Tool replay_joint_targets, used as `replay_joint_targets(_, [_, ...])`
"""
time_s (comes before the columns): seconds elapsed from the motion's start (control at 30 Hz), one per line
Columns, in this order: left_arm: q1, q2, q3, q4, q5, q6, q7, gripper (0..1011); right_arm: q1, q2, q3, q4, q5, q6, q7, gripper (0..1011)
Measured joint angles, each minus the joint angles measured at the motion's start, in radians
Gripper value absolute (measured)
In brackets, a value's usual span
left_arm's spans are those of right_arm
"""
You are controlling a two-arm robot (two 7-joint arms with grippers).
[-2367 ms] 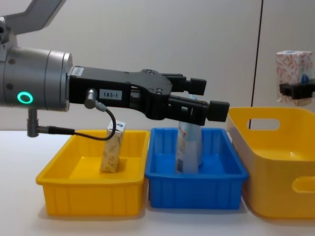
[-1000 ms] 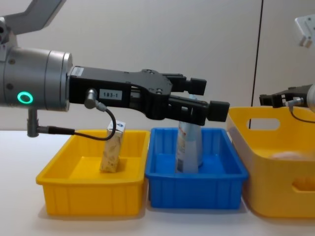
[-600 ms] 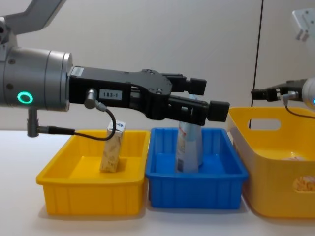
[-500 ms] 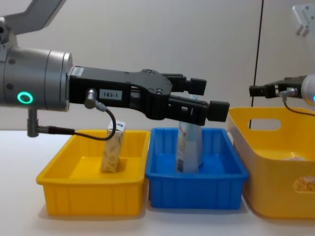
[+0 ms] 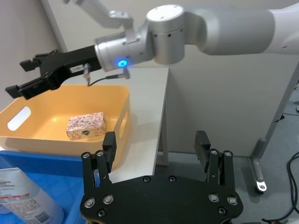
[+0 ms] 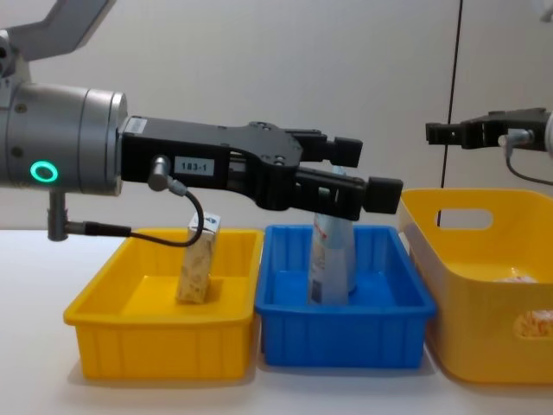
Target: Bimanual collaborative sorting of washing and personal care products
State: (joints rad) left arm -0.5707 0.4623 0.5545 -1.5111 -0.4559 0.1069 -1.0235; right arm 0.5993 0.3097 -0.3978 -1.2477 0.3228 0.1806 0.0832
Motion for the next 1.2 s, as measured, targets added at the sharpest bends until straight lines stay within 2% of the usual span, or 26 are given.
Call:
replay_joint_targets(0.03, [0.0,0.0,0.0,0.0,0.0,0.0,0.0,1001,0.0,0.0,0.0,0.0,0.0,0.0,0.0,1004])
replay_joint_targets(0.23, [0.0,0.0,0.0,0.0,0.0,0.0,0.0,1001,-0.095,0.037,0.02,-0.145,0.025,0.041,0.013,1004])
replay_joint_targets(0.6, [0.0,0.0,0.0,0.0,0.0,0.0,0.0,1001,-0.199,0.068,0.036,-0.279,0.042,0.07,0.026,1004])
replay_joint_targets(0.9, [0.0,0.0,0.0,0.0,0.0,0.0,0.0,1001,-0.25,0.073,0.034,-0.333,0.044,0.082,0.039,1003])
replay_joint_targets(1.2, [0.0,0.0,0.0,0.0,0.0,0.0,0.0,1001,-0.275,0.068,0.018,-0.353,0.042,0.085,0.056,1004])
